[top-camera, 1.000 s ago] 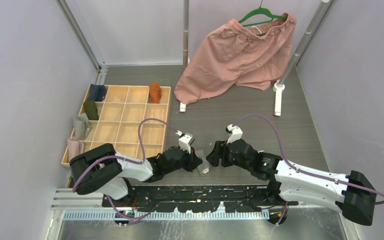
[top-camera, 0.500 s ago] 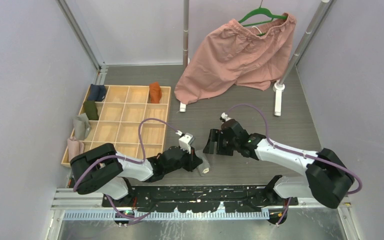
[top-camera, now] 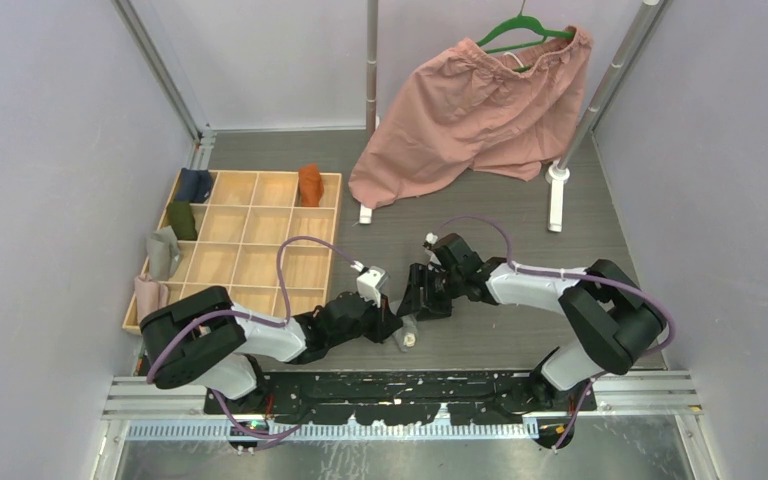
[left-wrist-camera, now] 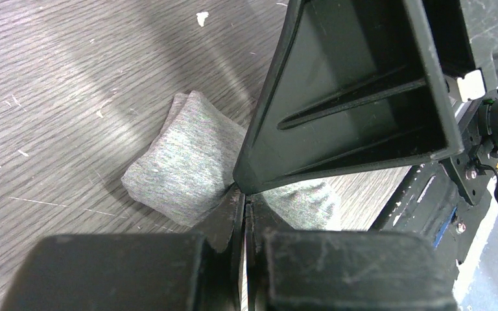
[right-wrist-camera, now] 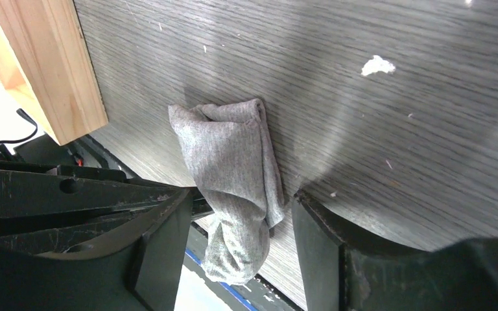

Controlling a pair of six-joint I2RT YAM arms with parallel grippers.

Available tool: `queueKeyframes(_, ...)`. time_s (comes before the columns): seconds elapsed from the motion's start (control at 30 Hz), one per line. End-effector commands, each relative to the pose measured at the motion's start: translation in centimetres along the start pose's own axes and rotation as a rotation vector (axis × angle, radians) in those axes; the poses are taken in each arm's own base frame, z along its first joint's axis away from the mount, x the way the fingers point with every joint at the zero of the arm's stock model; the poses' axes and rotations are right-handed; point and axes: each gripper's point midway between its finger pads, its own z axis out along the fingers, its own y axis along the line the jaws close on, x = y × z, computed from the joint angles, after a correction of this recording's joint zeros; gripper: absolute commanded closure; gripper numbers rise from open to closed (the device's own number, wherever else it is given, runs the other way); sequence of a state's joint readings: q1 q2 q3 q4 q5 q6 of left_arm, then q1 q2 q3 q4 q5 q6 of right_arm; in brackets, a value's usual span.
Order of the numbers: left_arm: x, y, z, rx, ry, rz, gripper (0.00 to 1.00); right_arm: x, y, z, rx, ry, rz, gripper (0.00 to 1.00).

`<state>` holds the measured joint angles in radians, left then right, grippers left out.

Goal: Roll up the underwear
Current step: Pick up the underwear from the center of the board.

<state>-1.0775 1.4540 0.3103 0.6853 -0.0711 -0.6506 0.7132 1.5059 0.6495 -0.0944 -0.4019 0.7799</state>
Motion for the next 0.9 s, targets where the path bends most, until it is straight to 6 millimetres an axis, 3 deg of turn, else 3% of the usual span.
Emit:
queueKeyframes(0.0,1.1,0.3,0.1,-0.004,0.043,0.032,0.99,0.6,-0.3,1.2,0.008,0.047,-0.011,0.40)
queueKeyframes(0.23,1.2,0.3,0.1,0.000,0.046,0.036,0.99,1.8,-1.6,1.5,0.037,0.085,0.013,0.48)
queueKeyframes(0.47,1.1,0.3,0.0,0.000,0.044,0.035,0.99,1.5,-2.9,1.4,0.094,0.053,0.025,0.66)
queueKeyframes(0.7,1.3,0.4,0.0,-0.005,0.047,0.035,0.99,2.3,-3.9,1.6,0.106,0.059,0.040,0.54)
queueKeyframes(0.87,1.4,0.4,0.1,-0.006,0.051,0.034,0.99,3.2,-3.6,2.2,0.063,0.105,0.066,0.63)
